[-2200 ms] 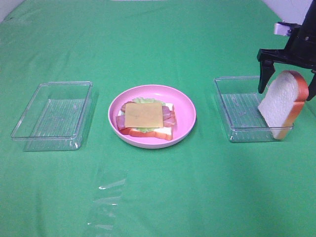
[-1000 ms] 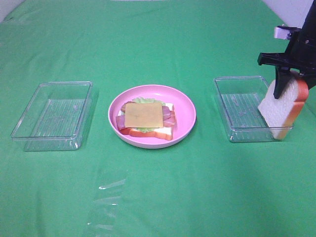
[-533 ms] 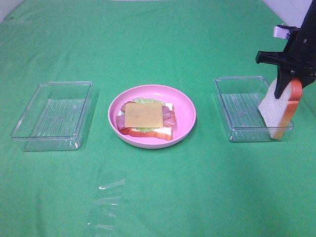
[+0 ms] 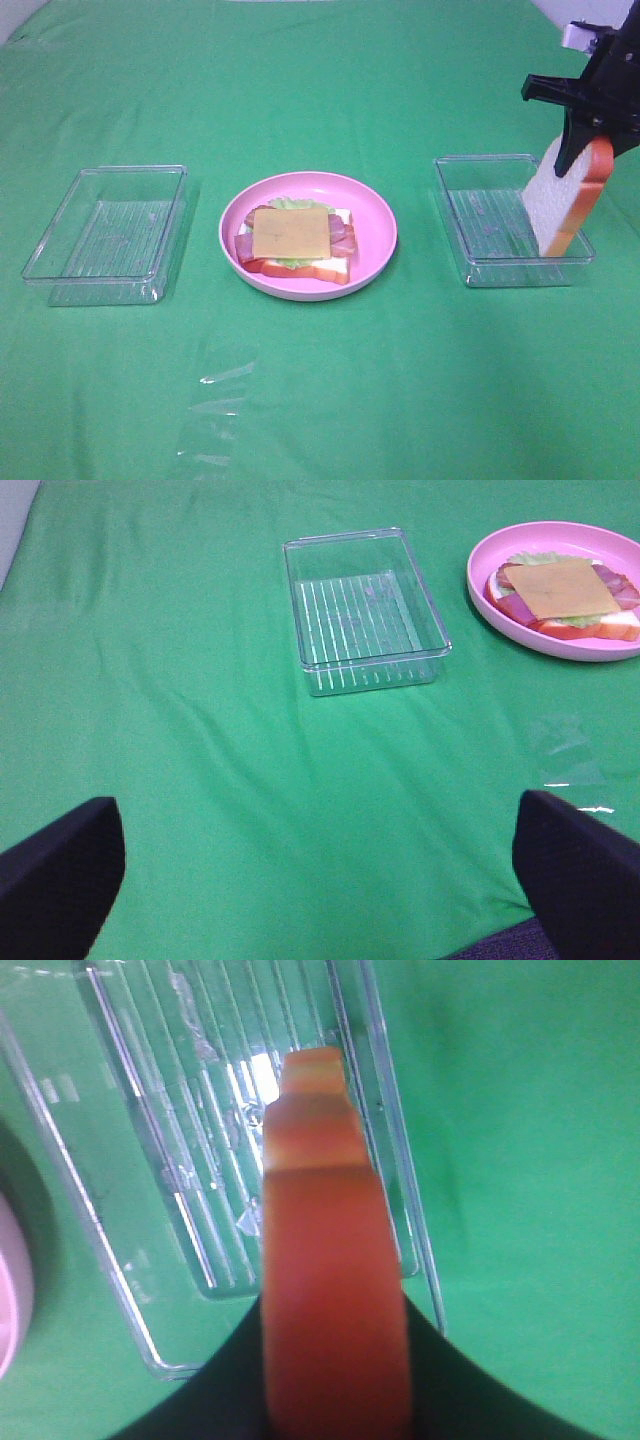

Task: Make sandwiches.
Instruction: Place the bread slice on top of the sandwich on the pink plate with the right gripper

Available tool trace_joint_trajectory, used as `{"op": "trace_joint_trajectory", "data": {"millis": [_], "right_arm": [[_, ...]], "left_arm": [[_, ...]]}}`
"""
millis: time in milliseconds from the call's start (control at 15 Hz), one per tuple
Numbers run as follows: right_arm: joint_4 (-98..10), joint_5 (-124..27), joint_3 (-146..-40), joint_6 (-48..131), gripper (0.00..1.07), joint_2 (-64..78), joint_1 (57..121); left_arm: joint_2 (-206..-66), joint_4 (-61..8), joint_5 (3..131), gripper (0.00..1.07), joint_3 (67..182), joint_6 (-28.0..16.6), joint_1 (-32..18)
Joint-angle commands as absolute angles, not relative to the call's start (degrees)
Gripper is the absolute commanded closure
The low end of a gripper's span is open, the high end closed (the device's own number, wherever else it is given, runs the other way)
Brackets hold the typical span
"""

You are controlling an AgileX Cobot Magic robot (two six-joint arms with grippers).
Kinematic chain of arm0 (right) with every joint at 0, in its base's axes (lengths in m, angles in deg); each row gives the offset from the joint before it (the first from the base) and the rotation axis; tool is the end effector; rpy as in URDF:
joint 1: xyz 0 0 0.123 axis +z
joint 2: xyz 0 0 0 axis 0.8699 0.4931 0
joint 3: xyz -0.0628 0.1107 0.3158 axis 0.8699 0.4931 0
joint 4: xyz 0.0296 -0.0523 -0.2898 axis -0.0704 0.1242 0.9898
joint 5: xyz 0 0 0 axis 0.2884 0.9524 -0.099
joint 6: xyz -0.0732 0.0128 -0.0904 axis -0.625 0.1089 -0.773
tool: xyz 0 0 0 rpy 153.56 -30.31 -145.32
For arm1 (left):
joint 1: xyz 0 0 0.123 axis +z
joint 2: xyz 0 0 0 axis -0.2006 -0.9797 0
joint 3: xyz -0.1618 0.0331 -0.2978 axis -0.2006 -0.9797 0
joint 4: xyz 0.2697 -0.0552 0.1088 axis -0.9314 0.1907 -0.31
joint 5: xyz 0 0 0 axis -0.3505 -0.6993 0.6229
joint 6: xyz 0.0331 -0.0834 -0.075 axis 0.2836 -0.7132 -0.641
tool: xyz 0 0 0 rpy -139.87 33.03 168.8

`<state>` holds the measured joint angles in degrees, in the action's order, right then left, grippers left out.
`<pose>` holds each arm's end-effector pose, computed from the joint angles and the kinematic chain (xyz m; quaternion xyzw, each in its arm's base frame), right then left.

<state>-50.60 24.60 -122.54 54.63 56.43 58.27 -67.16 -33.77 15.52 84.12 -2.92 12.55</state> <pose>0.4920 -0.0060 0.2253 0.1097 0.9915 0.0577 0.0384 -0.0038 -0.0131 0.2900 0.0461 0.8535 -0.0282 0.5182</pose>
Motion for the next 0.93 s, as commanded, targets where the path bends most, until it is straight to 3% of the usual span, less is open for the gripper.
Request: {"op": "trace_joint_trajectory", "data": {"millis": [67, 267, 467, 733, 933], "right_arm": [[-54.32, 31.30, -122.02, 54.51, 1.07, 53.34, 58.22], [-58.68, 30.38, -119.90, 51.48, 1.07, 48.01, 58.22], [-68.59, 22.13, -111.02, 45.98, 1.07, 40.45, 58.22], [-95.92, 20.58, -98.59, 29.48, 1.07, 36.67, 58.79], [-101.02, 17.43, -97.84, 27.58, 1.07, 39.24, 61.43]], "left_arm": [[-65.90, -33.54, 16.38, 0.09, 84.18, -3.32, 12.60], [-65.90, -33.54, 16.38, 0.09, 84.18, -3.32, 12.60], [-65.90, -33.54, 16.38, 0.09, 84.18, -3.32, 12.60], [-65.90, -33.54, 16.38, 0.09, 84.18, -3.32, 12.60], [-65.90, -33.54, 16.38, 0.09, 84.18, -3.32, 12.60]]}}
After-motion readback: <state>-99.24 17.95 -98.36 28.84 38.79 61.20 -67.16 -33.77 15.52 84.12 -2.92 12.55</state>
